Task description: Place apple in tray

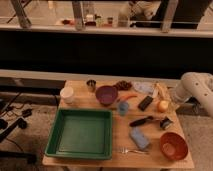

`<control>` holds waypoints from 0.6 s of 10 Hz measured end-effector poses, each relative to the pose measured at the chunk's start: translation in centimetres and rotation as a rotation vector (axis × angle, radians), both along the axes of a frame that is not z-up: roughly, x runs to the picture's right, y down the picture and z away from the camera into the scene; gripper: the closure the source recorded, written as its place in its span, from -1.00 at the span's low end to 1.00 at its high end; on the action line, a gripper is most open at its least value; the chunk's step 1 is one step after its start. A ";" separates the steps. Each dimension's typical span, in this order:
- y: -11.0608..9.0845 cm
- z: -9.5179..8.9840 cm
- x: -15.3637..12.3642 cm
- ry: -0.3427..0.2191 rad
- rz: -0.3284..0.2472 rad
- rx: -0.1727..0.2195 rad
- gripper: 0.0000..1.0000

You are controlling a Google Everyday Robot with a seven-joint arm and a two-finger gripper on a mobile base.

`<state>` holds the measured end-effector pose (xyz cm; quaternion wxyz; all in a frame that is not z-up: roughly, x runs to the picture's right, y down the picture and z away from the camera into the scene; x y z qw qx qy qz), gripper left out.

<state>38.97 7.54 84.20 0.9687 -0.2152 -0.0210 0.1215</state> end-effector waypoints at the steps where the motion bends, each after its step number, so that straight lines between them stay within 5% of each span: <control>1: 0.0 0.0 -0.1 -0.001 -0.001 0.000 -0.60; 4: 0.0 0.2 0.2 0.002 0.008 -0.007 -0.60; 6: 0.3 2.0 0.2 0.009 0.022 -0.012 -0.60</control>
